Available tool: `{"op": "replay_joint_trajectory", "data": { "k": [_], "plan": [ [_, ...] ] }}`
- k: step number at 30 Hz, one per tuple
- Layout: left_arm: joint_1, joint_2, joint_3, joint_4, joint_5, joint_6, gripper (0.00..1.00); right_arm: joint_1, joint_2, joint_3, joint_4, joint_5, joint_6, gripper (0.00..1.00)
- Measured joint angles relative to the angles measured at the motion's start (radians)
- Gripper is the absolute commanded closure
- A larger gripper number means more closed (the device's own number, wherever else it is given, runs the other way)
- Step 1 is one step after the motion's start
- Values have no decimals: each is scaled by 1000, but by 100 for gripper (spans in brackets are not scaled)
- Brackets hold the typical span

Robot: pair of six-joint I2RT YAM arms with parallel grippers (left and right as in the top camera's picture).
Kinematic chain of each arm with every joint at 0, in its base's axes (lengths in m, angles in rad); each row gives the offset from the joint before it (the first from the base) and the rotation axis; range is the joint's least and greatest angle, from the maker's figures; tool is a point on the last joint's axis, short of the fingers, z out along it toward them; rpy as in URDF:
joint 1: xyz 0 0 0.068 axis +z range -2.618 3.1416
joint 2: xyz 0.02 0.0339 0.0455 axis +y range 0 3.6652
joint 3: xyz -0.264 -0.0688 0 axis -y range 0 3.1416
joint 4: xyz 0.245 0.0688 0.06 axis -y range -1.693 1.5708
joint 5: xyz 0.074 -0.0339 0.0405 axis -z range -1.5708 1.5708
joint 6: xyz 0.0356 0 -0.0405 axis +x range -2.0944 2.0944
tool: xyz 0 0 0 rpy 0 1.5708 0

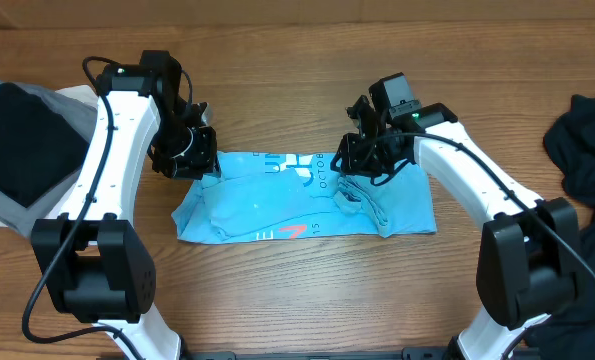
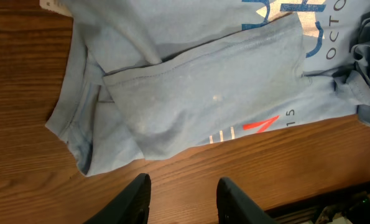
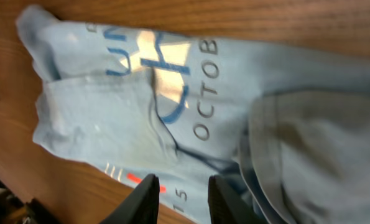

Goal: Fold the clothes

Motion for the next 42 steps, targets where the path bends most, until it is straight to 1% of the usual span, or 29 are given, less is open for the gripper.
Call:
{"op": "replay_joint_trajectory", "data": {
  "k": [3,4,7,11,13,16,18,21,25,29,30,31,32,33,34,42],
  "plan": [
    [0,0,0,-2,0,0,61,-30,0,21,-95,25,-10,69],
    [0,0,0,-2,0,0,61,-43,0,42,-158,50,-13,68],
    [0,0,0,-2,0,0,61,-84,-10,81,-255,124,-13,66],
    [0,0,0,-1,0,0,61,-116,-21,92,-385,199,-26,60],
    [0,0,0,2,0,0,61,-109,-21,86,-396,215,-40,56],
    [0,0,0,3,0,0,61,-80,-22,53,-365,228,-50,54],
    [0,0,0,2,0,0,61,-53,-22,20,-311,233,-56,51],
    [0,0,0,2,-1,0,61,-16,-22,-26,-224,237,-59,52],
    [0,0,0,-2,-3,0,61,-3,-22,-67,-140,238,-51,60],
    [0,0,0,-2,-3,0,61,-3,-22,-101,-92,251,-34,63],
    [0,0,0,-2,-3,0,61,-3,-22,-106,-89,253,-31,67],
    [0,0,0,-2,-3,0,61,-3,-22,-112,-86,255,-28,73],
    [0,0,0,-2,-3,0,62,-3,-22,-115,-85,256,-24,81],
    [0,0,0,-2,-3,0,61,-3,-22,-118,-85,258,-18,92],
    [0,0,0,-2,-3,0,61,-3,-22,-121,-85,257,-17,96],
    [0,0,0,-2,-3,0,61,-3,-22,-123,-75,237,-17,96]
  ]
}}
